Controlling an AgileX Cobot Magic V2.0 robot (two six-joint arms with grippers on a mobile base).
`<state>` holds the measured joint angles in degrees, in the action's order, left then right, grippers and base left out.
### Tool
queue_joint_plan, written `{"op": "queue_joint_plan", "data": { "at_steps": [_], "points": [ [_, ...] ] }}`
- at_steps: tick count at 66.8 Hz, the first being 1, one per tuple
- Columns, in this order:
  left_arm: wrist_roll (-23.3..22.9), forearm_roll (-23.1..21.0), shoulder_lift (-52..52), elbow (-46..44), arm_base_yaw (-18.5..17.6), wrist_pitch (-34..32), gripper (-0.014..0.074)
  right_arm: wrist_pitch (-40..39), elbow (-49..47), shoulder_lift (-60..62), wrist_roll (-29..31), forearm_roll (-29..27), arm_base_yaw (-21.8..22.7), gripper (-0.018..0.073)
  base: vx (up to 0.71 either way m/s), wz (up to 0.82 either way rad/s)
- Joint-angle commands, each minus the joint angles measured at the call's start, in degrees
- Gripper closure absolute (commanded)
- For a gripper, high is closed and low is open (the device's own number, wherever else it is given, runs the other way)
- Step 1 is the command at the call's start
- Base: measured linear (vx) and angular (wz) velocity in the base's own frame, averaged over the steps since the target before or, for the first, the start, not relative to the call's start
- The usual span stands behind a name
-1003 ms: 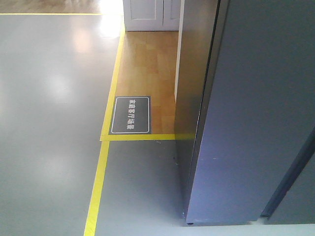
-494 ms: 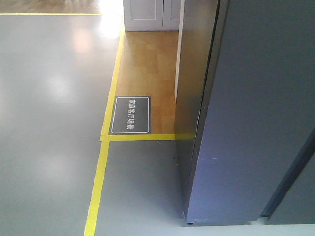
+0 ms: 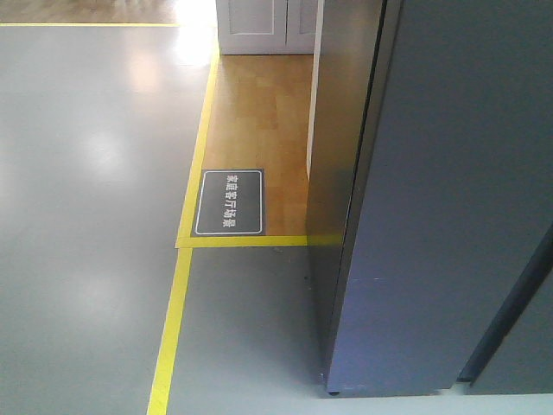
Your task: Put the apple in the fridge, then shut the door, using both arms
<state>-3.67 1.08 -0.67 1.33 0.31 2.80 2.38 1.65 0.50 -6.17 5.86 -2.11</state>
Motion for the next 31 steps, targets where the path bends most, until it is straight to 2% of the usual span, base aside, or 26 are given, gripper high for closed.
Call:
{"op": "queue_joint_plan", "data": {
  "at_steps": [1, 31],
  "points": [
    [-0.03, -0.48, -0.81, -0.92, -0.22, -4.28, 0.0603, -4.13, -0.24, 0.86, 0.02, 0.47, 0.04, 0.0562, 0.00, 0.00],
    [-0.03, -0.48, -0.81, -0.92, -0.22, -4.28, 0.0603, -4.13, -0.24, 0.86, 0.02, 0.47, 0.04, 0.0562, 0.00, 0.00]
  ]
}}
